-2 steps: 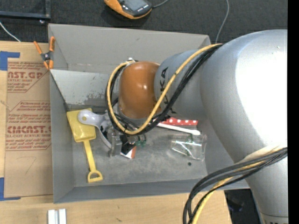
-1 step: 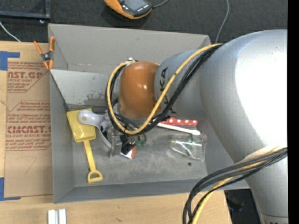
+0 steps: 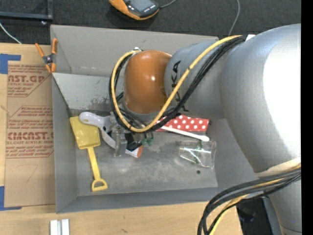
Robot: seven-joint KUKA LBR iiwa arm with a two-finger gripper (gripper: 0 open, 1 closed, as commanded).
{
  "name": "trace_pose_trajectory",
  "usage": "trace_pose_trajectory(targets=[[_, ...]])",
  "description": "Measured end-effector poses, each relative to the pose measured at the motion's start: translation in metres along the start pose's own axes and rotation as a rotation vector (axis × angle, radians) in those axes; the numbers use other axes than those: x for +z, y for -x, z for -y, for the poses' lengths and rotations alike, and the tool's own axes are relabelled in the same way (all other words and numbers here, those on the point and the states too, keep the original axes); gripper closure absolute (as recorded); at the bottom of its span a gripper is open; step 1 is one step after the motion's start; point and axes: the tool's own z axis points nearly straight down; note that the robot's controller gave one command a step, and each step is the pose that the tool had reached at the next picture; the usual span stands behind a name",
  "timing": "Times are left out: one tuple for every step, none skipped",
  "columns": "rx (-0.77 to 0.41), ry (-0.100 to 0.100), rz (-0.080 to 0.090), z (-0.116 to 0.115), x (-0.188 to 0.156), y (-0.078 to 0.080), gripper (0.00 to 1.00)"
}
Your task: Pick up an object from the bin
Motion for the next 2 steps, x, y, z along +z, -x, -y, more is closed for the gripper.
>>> trace_pose_trajectory(targets=[[0.006,-0.001,-0.001,-0.014,0.013,-0.002,1.0],[0.01,0.001,-0.001,0.028,0.001,-0.031,1.0]])
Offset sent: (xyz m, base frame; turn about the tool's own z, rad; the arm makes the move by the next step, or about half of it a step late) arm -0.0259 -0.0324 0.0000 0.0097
